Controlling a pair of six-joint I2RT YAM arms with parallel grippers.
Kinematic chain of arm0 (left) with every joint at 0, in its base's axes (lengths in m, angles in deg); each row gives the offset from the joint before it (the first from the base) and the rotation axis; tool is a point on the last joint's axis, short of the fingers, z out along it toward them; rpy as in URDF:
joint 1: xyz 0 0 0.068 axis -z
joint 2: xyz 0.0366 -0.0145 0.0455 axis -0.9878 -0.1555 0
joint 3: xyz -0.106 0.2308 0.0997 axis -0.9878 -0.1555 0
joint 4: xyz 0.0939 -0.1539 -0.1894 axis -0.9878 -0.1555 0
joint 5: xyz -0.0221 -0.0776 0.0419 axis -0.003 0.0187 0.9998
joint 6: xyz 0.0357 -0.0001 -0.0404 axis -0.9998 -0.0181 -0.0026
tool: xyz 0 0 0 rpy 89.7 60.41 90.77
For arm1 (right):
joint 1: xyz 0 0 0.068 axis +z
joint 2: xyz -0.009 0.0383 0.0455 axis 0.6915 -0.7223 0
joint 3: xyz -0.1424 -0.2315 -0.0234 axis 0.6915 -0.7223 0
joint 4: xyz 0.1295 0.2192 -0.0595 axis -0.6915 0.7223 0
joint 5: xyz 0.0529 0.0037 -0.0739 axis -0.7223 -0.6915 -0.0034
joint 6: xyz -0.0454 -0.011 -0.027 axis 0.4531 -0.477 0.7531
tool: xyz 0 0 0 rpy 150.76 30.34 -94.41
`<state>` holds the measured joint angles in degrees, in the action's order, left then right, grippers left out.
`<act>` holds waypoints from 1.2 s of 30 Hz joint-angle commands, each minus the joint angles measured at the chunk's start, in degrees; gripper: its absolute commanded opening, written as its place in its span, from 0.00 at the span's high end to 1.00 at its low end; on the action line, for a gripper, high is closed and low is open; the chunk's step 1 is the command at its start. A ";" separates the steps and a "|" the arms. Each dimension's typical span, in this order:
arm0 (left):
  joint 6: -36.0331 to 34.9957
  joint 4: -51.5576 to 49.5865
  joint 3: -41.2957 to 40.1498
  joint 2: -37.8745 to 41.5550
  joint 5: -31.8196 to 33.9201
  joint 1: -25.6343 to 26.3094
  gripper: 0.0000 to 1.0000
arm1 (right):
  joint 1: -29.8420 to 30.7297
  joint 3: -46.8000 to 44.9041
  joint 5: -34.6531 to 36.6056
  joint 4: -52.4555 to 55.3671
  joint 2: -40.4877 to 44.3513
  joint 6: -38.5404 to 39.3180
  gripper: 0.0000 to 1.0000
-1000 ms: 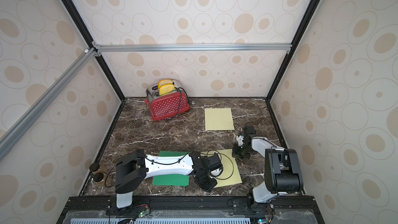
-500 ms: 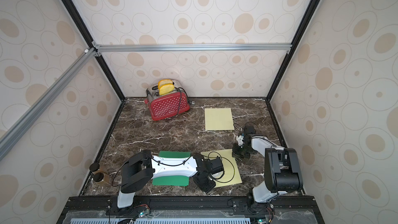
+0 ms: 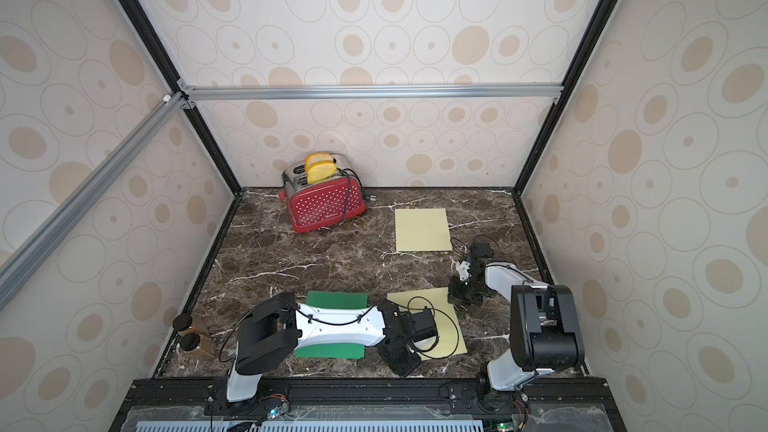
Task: Sort the scattered colored papers by color
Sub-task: Adjust the colored paper at the center of the board.
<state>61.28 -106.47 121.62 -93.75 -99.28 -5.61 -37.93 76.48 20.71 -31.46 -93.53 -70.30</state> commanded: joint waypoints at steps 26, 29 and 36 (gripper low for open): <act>-0.82 -6.03 -0.21 -3.48 9.96 0.69 1.00 | 0.15 1.59 0.28 1.90 1.25 0.76 0.87; -1.09 -6.28 0.03 -3.92 10.51 0.69 1.00 | 0.20 2.15 0.31 2.40 1.29 0.76 0.87; -2.87 -9.11 1.88 -5.34 12.47 0.72 1.00 | 0.15 1.72 0.26 2.50 1.92 0.85 0.87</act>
<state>60.49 -111.20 123.59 -95.39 -91.06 -5.18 -37.93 77.57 20.50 -30.41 -92.98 -70.15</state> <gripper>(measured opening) 0.038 0.129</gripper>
